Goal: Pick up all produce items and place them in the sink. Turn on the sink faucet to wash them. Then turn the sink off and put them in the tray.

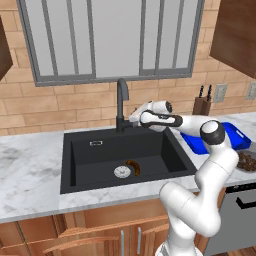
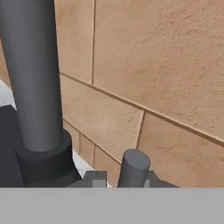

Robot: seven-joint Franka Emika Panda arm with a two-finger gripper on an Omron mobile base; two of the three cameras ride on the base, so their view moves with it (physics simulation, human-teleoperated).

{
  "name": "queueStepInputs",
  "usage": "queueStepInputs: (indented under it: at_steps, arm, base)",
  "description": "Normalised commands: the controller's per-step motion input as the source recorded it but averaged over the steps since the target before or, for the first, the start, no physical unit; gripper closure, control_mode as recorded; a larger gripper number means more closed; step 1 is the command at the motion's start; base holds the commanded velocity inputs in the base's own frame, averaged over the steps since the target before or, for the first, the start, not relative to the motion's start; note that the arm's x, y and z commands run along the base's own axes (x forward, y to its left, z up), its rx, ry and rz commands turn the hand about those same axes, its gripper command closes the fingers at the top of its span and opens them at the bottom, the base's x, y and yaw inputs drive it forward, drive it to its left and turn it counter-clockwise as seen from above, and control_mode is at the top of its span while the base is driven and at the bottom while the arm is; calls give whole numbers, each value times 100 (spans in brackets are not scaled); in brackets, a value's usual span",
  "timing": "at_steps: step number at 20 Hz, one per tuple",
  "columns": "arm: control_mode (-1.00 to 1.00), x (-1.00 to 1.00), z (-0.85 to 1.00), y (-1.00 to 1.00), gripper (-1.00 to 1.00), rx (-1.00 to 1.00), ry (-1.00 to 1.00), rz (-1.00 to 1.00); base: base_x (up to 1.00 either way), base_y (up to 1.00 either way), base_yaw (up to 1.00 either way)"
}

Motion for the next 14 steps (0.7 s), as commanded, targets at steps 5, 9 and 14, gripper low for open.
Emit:
queueStepInputs:
  at_steps: [5,9,14]
  arm:
    - [-100,0,10,4,-100,-4,-1,4]
    - [-100,-12,16,0,-100,-1,-6,3]
    - [-100,-21,19,-19,-100,0,-5,2]
  base:
    - [0,0,0]
    - [0,0,0]
    - [0,0,0]
